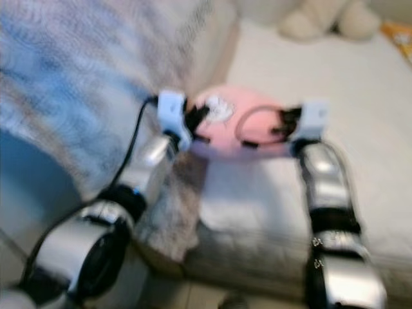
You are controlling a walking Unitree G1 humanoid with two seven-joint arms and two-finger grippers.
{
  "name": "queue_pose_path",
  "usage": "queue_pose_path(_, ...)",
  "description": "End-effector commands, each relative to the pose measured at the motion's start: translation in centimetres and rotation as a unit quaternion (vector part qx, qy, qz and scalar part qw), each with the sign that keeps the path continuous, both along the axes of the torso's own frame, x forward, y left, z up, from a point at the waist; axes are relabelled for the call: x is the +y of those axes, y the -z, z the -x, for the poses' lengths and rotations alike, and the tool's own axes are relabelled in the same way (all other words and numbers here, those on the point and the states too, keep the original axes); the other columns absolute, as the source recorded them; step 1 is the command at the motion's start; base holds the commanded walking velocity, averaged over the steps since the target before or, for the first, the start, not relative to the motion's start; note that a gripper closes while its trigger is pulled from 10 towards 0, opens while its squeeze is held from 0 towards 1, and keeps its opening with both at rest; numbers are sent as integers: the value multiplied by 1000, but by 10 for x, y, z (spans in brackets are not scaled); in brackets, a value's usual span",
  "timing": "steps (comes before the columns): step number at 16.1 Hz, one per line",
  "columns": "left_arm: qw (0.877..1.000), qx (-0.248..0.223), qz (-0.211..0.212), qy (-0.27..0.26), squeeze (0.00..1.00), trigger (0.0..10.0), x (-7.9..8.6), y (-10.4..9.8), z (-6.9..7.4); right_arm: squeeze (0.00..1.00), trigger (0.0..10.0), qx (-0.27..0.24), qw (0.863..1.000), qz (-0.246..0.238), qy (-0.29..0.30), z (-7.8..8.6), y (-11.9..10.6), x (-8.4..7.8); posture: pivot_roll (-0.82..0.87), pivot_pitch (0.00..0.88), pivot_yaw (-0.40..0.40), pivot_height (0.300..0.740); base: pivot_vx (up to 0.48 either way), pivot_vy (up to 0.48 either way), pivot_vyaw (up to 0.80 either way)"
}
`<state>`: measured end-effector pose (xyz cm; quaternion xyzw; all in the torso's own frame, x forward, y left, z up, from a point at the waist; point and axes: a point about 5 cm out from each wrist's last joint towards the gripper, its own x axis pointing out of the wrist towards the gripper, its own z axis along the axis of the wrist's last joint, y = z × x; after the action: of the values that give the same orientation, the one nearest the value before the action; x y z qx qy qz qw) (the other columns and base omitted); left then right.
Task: Clean up the room
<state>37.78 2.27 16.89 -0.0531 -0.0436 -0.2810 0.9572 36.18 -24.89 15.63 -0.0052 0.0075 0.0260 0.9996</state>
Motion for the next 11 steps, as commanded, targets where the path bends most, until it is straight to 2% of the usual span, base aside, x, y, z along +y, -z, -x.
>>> queue_pose_path(1, 1000, -21, 5, -18, 0, 10000, -2, -17, -6, 0, 10000, -29, 999, 14, -5, -7, -16, 2, -144, 0, 14, 740, 0, 0, 0)
queue_pose_path(5, 997, -40, -6, -62, 0, 10000, 2, -42, -17, 0, 10000, -31, 996, 82, -12, -24, -38, -1, -142, 0, 7, 740, 0, 0, 0)
queue_pose_path(7, 996, -49, -16, -79, 0, 10000, 3, -44, -18, 0, 10000, -38, 994, 98, -21, -28, -45, 3, -144, 0, 10, 740, 0, 0, 0)
queue_pose_path(8, 995, -54, -23, -84, 0, 10000, 2, -41, -17, 0, 10000, -39, 992, 116, -26, -30, -47, 6, -135, 0, 4, 740, 0, 0, 0)
queue_pose_path(9, 993, -57, -44, -93, 0, 10000, -2, -29, -12, 0, 10000, -29, 986, 157, -39, -33, -44, 12, -130, 6, -3, 740, 0, 0, 0)
queue_pose_path(10, 992, -44, -66, -96, 0, 10000, -6, -10, -5, 0, 10000, -1, 982, 184, -47, -31, -29, 14, -123, 44, -17, 740, 0, 0, 0)
queue_pose_path(11, 992, -33, -76, -96, 0, 10000, -8, 0, -1, 0, 10000, 19, 980, 191, -49, -28, -19, 14, -121, 61, -22, 740, 0, 0, 0)
